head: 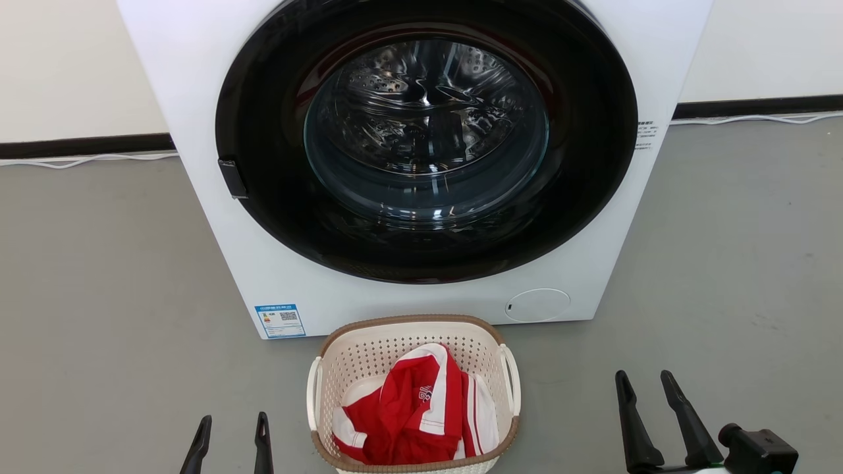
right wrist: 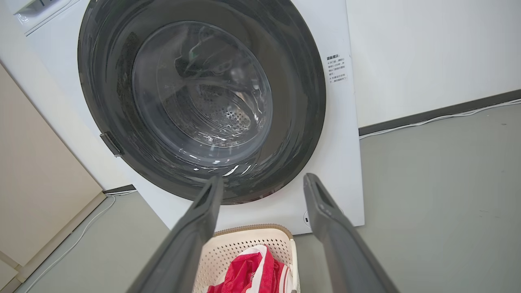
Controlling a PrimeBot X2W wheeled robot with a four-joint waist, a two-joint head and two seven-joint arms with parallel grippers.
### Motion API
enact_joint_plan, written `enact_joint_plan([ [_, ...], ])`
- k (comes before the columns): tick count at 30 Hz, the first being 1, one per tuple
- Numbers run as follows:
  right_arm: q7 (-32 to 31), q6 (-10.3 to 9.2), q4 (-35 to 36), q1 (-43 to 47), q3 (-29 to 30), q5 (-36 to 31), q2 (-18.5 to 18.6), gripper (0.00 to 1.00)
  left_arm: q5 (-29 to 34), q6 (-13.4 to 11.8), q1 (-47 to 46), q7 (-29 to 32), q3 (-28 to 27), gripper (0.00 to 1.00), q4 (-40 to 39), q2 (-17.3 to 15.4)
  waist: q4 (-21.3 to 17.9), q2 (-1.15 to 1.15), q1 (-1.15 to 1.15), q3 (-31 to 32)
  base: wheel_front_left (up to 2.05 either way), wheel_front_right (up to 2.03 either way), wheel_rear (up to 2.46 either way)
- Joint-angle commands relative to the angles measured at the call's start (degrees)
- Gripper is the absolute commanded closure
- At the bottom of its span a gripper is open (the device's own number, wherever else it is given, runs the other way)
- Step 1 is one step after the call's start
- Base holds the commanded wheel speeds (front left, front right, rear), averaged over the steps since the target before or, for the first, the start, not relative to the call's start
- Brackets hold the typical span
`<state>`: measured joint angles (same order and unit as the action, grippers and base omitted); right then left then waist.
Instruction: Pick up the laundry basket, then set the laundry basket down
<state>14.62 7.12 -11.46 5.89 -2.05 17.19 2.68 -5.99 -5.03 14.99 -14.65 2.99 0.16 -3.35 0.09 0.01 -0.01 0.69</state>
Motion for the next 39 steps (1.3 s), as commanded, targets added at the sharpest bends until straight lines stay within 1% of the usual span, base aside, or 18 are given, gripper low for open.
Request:
enact_joint_plan([
  [1, 0.4, 0.36, 1.9, -1.1, -1.2, 0.4, 0.2, 0.0, 0.4, 0.0, -1.2, -0.3, -1.8, 0.0, -1.7, 0.1, 0.0, -0.01, 0.01, 0.0, 0.0, 0.0, 0.0],
  [4, 0.4, 0.36, 1.9, -1.2, -1.0, 0.3, 0.2, 0.0, 0.0, 0.4, -1.2, -0.3, -1.7, 0.0, -1.8, 0.1, 0.0, -0.01, 0.01, -0.1, 0.0, 0.0, 0.0],
  [5, 0.4, 0.36, 1.9, -1.2, -1.0, 0.3, 0.2, 1.0, 0.0, 0.4, -1.3, -0.3, -1.7, 1.0, -2.0, 0.1, 0.1, -0.01, 0.01, -0.1, 0.0, 0.0, 0.0],
  [6, 0.0, -0.05, -0.4, 0.0, 0.1, 0.0, 0.0, 1.0, -0.1, 0.1, 0.0, 0.0, 0.0, 1.0, 0.2, 0.0, 0.1, -0.01, 0.01, -0.1, 0.0, 0.0, 0.0],
  [9, 0.0, -0.05, -2.1, 0.3, 0.0, 0.2, 0.0, 1.0, -0.3, 0.1, 0.0, 0.0, 0.3, 1.0, 2.2, 0.2, 0.1, -0.01, 0.01, -0.1, 0.0, 0.0, 0.0],
  [12, -0.4, -0.04, -2.0, 0.2, 0.0, 2.1, 0.0, 1.0, -2.5, 0.3, -0.3, 0.3, 0.2, 1.0, 2.2, 0.1, 0.1, -0.01, 0.02, -0.1, 0.0, 0.0, 0.0],
  [15, -0.8, -0.03, -1.9, -0.1, 0.1, 4.0, 0.2, 1.0, -4.8, 0.6, -0.8, 0.8, 0.1, 1.0, 2.4, -0.1, 0.0, -0.01, 0.13, 0.0, 0.0, 0.0, 0.0],
  [16, -1.0, -0.03, -1.9, -0.2, 0.1, 4.7, 0.2, 1.0, -5.5, 0.7, -1.0, 0.9, 0.1, 1.0, 2.5, -0.1, 0.0, -0.01, 0.13, 0.0, 0.0, 0.0, 0.0],
  [20, -1.5, -0.02, -2.1, -0.6, 0.2, 7.3, 0.4, 1.0, -8.5, 1.1, -1.7, 1.4, 0.0, 1.0, 3.0, -0.3, 0.0, -0.01, 0.01, -0.2, 0.0, 0.0, 0.0],
  [39, -4.2, 0.05, -2.2, -2.6, 0.9, 19.2, 0.9, 1.0, -22.3, 3.1, -5.1, 4.0, -0.7, 1.0, 5.2, -0.8, 0.0, -0.01, 0.01, -0.3, 0.0, 0.0, 0.0],
])
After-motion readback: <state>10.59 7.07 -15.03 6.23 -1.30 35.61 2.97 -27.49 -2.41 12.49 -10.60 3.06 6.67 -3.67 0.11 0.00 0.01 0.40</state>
